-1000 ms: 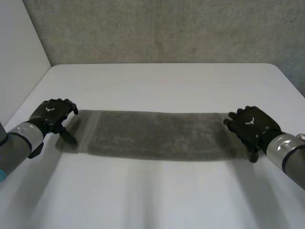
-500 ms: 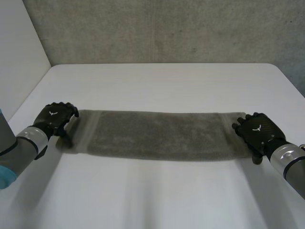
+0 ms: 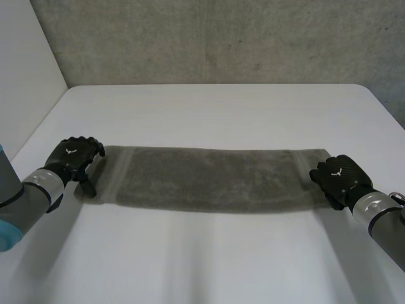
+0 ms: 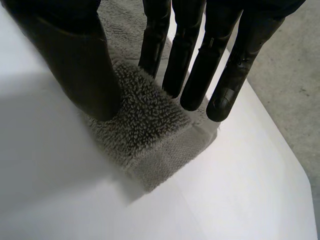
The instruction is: Fold the towel.
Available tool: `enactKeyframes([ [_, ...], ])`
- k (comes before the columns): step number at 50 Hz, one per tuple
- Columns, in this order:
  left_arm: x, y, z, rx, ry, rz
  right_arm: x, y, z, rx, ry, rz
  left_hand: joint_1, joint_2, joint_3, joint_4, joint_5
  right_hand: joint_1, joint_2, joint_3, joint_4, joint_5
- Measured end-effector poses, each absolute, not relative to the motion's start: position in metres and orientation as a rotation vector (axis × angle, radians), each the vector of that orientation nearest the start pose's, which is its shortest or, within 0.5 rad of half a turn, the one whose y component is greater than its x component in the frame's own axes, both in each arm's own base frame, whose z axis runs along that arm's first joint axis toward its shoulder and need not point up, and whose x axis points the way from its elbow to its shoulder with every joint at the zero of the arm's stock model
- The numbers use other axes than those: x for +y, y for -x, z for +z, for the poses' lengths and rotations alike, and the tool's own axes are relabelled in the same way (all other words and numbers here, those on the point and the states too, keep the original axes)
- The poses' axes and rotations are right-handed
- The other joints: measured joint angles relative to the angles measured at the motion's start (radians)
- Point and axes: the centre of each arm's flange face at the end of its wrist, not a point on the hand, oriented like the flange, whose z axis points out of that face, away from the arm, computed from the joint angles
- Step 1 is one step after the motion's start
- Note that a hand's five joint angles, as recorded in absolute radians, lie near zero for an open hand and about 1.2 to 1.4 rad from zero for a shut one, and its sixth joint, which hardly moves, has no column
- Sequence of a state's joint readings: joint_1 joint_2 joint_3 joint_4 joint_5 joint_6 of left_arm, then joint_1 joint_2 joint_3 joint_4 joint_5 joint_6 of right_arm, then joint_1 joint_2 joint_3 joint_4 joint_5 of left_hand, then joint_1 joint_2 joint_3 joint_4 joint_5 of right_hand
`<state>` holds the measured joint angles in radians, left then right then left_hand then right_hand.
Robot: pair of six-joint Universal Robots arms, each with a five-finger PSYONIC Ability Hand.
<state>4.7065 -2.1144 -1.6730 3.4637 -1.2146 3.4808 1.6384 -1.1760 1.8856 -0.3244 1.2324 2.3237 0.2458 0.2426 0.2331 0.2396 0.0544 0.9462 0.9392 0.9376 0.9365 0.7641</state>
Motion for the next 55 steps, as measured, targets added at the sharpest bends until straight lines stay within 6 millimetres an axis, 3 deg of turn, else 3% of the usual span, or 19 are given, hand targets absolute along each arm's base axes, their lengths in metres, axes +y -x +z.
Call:
enactKeyframes([
  [10, -0.349, 0.165, 0.124, 2.493, -0.774, -1.911, -0.298, -0.18, 0.123, 2.305, 1.428, -1.869, 0.0, 0.0, 0.0, 0.0, 0.0, 0.031, 0.027, 0.03, 0.03, 0.026],
  [14, -0.348, 0.165, 0.124, 2.492, -0.773, -1.911, -0.3, -0.177, 0.123, 2.319, 1.418, -1.872, 0.0, 0.0, 0.0, 0.0, 0.0, 0.242, 0.239, 0.227, 0.237, 0.24],
  [17, -0.348, 0.165, 0.126, 2.487, -0.771, -1.916, -0.304, -0.172, 0.125, 2.339, 1.407, -1.879, 0.0, 0.0, 0.0, 0.0, 0.0, 0.359, 0.368, 0.378, 0.395, 0.385],
  [25, -0.348, 0.162, 0.129, 2.48, -0.76, -1.92, -0.315, -0.146, 0.131, 2.41, 1.456, -1.914, 0.0, 0.0, 0.0, 0.0, 0.0, 0.359, 0.368, 0.394, 0.402, 0.385],
  [31, -0.35, 0.156, 0.136, 2.469, -0.73, -1.929, -0.335, -0.109, 0.148, 2.508, 1.598, -1.973, 0.0, 0.0, 0.0, 0.0, 0.0, 0.359, 0.368, 0.4, 0.402, 0.385],
  [36, -0.347, 0.155, 0.156, 2.445, -0.716, -1.964, -0.349, -0.105, 0.174, 2.516, 1.691, -2.031, 0.0, 0.0, 0.0, 0.0, 0.0, 0.362, 0.368, 0.401, 0.402, 0.385],
  [39, -0.343, 0.159, 0.171, 2.435, -0.711, -2.002, -0.35, -0.127, 0.196, 2.448, 1.71, -2.098, 0.0, 0.0, 0.0, 0.0, 0.0, 0.364, 0.368, 0.401, 0.402, 0.385],
  [44, -0.334, 0.17, 0.202, 2.419, -0.676, -2.118, -0.329, -0.202, 0.233, 2.196, 1.689, -2.226, 0.0, 0.0, 0.0, 0.0, 0.0, 0.365, 0.37, 0.406, 0.402, 0.385],
  [48, -0.328, 0.177, 0.227, 2.409, -0.619, -2.231, -0.28, -0.289, 0.252, 1.908, 1.674, -2.25, 0.0, 0.0, 0.0, 0.0, 0.0, 0.365, 0.37, 0.409, 0.402, 0.385],
  [51, -0.326, 0.178, 0.234, 2.412, -0.596, -2.265, -0.242, -0.335, 0.25, 1.765, 1.693, -2.214, 0.0, 0.0, 0.0, 0.0, 0.0, 0.365, 0.37, 0.409, 0.402, 0.385],
  [52, -0.326, 0.179, 0.235, 2.416, -0.59, -2.272, -0.225, -0.353, 0.245, 1.713, 1.71, -2.187, 0.0, 0.0, 0.0, 0.0, 0.0, 0.362, 0.37, 0.409, 0.402, 0.385],
  [55, -0.324, 0.181, 0.234, 2.43, -0.587, -2.275, -0.183, -0.39, 0.221, 1.626, 1.777, -2.1, 0.0, 0.0, 0.0, 0.0, 0.0, 0.026, 0.024, 0.05, 0.047, 0.029],
])
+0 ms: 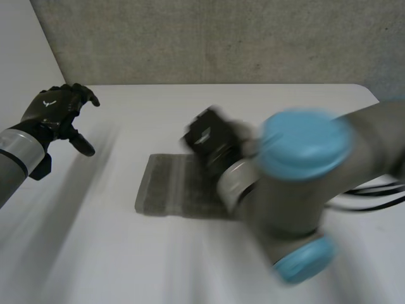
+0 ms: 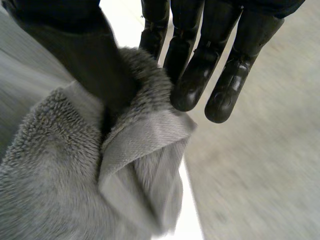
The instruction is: Fold the towel.
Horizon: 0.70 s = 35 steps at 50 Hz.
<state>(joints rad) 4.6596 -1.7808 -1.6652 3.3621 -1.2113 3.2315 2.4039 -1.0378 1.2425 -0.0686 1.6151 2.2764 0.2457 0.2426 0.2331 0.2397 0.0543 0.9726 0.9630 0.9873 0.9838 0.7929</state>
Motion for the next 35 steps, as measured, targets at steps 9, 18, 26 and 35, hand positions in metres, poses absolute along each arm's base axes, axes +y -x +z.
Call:
enactKeyframes([
  [9, -0.318, 0.187, 0.214, 2.509, -0.619, -2.208, -0.157, -0.404, 0.157, 1.698, 1.891, -1.979, 0.0, 0.0, 0.0, 0.0, 0.0, -0.633, -0.626, -0.658, -0.661, -0.68],
  [18, -0.308, 0.204, 0.207, 2.548, -0.699, -2.197, -0.2, -0.345, 0.179, 1.922, 1.69, -1.995, 0.0, 0.0, 0.0, 0.0, 0.0, -0.633, -0.626, -0.658, -0.661, -0.676],
  [26, -0.288, 0.235, 0.196, 2.606, -0.843, -2.18, -0.194, -0.308, 0.163, 2.0, 1.662, -1.846, 0.0, 0.0, 0.0, 0.0, 0.0, -0.578, -0.564, -0.586, -0.583, -0.553],
  [35, -0.273, 0.253, 0.185, 2.652, -0.936, -2.147, -0.189, -0.288, 0.137, 2.046, 1.658, -1.801, 0.0, 0.0, 0.0, 0.0, 0.0, -0.425, -0.417, -0.44, -0.438, -0.414],
])
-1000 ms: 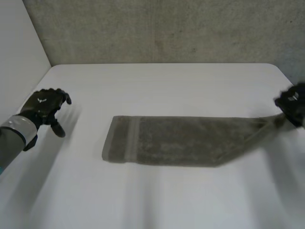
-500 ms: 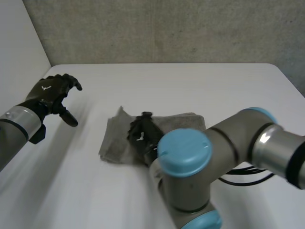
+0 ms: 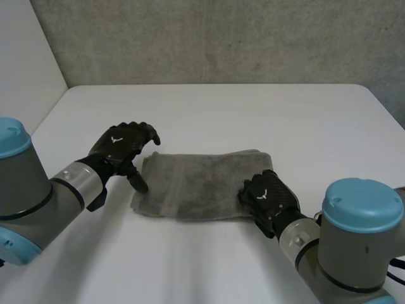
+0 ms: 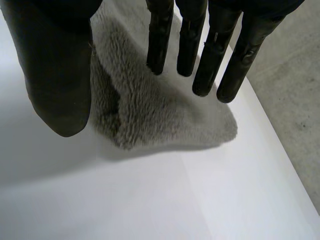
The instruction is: Fold the towel.
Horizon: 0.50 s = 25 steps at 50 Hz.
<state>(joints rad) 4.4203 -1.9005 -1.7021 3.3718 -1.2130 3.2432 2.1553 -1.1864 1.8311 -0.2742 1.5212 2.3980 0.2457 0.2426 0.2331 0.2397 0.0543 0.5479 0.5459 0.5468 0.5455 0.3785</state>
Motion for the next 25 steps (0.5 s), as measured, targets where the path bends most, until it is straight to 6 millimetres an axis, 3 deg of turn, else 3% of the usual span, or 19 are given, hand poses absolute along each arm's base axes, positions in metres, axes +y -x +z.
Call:
enactKeyframes([
  [4, -0.272, 0.253, 0.184, 2.656, -0.939, -2.143, -0.194, -0.283, 0.131, 2.062, 1.64, -1.826, 0.0, 0.0, 0.0, 0.0, 0.0, 0.17, 0.173, 0.17, 0.162, 0.158],
  [10, -0.272, 0.252, 0.183, 2.66, -0.934, -2.138, -0.206, -0.278, 0.128, 2.088, 1.606, -1.874, 0.0, 0.0, 0.0, 0.0, 0.0, 0.673, 0.707, 0.684, 0.688, 0.69],
  [12, -0.272, 0.252, 0.183, 2.66, -0.933, -2.138, -0.212, -0.274, 0.129, 2.104, 1.598, -1.886, 0.0, 0.0, 0.0, 0.0, 0.0, 0.719, 0.776, 0.769, 0.771, 0.773],
  [18, -0.272, 0.251, 0.186, 2.654, -0.928, -2.145, -0.226, -0.266, 0.134, 2.141, 1.606, -1.909, 0.0, 0.0, 0.0, 0.0, 0.0, 0.726, 0.783, 0.791, 0.793, 0.784],
  [25, -0.271, 0.25, 0.195, 2.624, -0.921, -2.181, -0.237, -0.268, 0.158, 2.126, 1.649, -1.945, 0.0, 0.0, 0.0, 0.0, 0.0, 0.735, 0.783, 0.791, 0.793, 0.784],
])
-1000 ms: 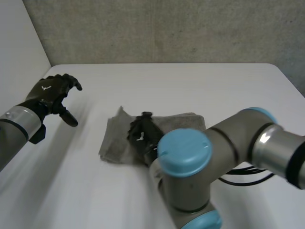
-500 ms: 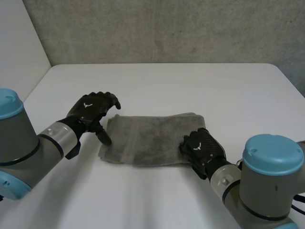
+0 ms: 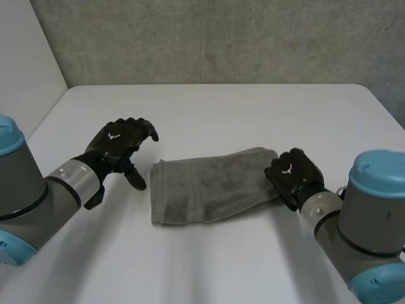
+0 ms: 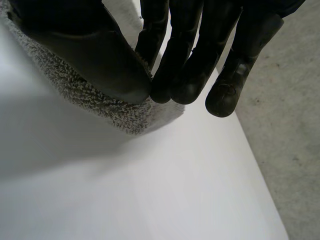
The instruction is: Fold the towel.
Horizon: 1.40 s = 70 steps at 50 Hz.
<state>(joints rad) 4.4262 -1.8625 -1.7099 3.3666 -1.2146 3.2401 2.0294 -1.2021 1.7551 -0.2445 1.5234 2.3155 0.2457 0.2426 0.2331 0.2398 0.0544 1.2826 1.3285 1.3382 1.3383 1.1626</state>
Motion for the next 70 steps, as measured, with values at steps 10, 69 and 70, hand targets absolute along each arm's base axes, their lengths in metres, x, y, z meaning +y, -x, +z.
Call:
enactKeyframes([
  [10, -0.272, 0.249, 0.209, 2.582, -0.91, -2.234, -0.226, -0.303, 0.204, 1.939, 1.638, -2.034, 0.0, 0.0, 0.0, 0.0, 0.0, 0.0, 0.0, 0.004, 0.0, 0.0],
  [69, -0.265, 0.271, 0.15, 2.758, -0.824, -1.994, -0.222, -0.373, 0.135, 2.079, 1.247, -1.649, 0.0, 0.0, 0.0, 0.0, 0.0, -1.05, -1.091, -1.101, -1.092, -1.104],
  [70, -0.266, 0.268, 0.149, 2.752, -0.826, -1.98, -0.222, -0.373, 0.134, 2.08, 1.247, -1.648, 0.0, 0.0, 0.0, 0.0, 0.0, -1.053, -1.091, -1.101, -1.092, -1.104],
])
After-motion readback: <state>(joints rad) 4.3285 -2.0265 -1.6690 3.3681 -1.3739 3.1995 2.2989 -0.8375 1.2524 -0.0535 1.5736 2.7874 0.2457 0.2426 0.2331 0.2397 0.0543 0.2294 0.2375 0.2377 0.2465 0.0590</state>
